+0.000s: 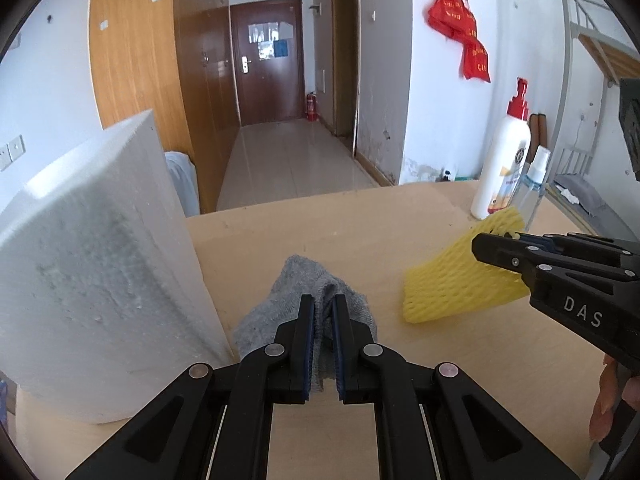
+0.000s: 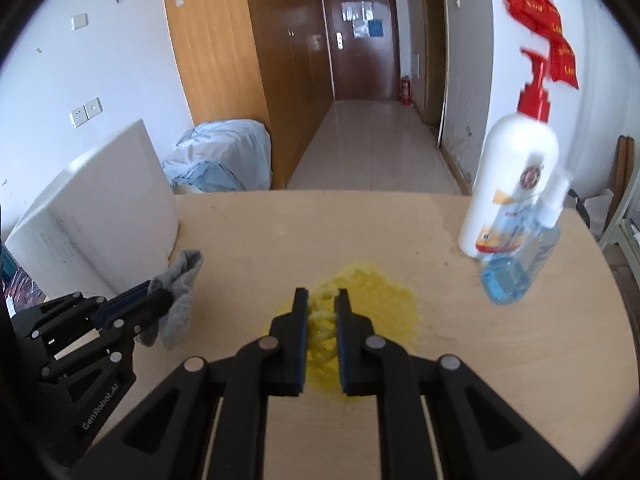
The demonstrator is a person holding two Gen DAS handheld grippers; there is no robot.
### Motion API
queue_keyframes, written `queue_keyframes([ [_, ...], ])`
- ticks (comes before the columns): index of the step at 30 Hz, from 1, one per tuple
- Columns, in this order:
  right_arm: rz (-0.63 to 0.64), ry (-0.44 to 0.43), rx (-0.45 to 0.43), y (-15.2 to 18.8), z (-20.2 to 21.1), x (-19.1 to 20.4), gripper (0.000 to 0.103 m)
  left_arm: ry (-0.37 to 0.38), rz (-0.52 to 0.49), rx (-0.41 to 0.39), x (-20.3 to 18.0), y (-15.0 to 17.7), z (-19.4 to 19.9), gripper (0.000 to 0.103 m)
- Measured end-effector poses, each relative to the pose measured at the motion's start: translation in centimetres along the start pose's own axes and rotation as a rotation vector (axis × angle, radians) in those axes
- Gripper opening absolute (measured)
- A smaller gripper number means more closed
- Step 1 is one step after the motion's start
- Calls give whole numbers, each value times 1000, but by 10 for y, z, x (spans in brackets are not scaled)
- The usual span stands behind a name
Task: Organize soft objects
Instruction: 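Lift the grey sock with the left gripper while the right lifts the yellow net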
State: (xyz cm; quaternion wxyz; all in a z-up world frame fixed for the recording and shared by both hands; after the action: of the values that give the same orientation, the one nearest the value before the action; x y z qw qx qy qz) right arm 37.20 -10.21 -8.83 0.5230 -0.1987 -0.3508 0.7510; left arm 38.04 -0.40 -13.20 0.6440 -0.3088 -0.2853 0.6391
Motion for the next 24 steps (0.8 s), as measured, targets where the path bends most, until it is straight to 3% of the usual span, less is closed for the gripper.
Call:
queue_keyframes([
  [13, -12, 17, -51, 3, 27, 2, 15, 2, 3, -43, 0, 0, 35, 7],
  [22, -28, 17, -60, 9, 37, 1, 15, 58, -10, 16, -14, 18, 27, 6],
  [24, -28, 13, -52, 12, 34, 1, 15, 57, -10, 36, -15, 23, 23, 10],
])
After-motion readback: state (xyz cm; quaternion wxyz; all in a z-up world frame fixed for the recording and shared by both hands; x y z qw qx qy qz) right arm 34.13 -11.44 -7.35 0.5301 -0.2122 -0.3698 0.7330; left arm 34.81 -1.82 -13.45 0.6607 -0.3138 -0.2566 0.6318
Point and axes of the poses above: each gripper's, at about its wrist camera, not at the fingertips, and z roughly against the way its jaws point, x to its left, y to its underside, the point moved 8 cm from there along -z, roughly the way its jaws point, and after that the axes turned 3 degrees about z, right-handed, at the moved point
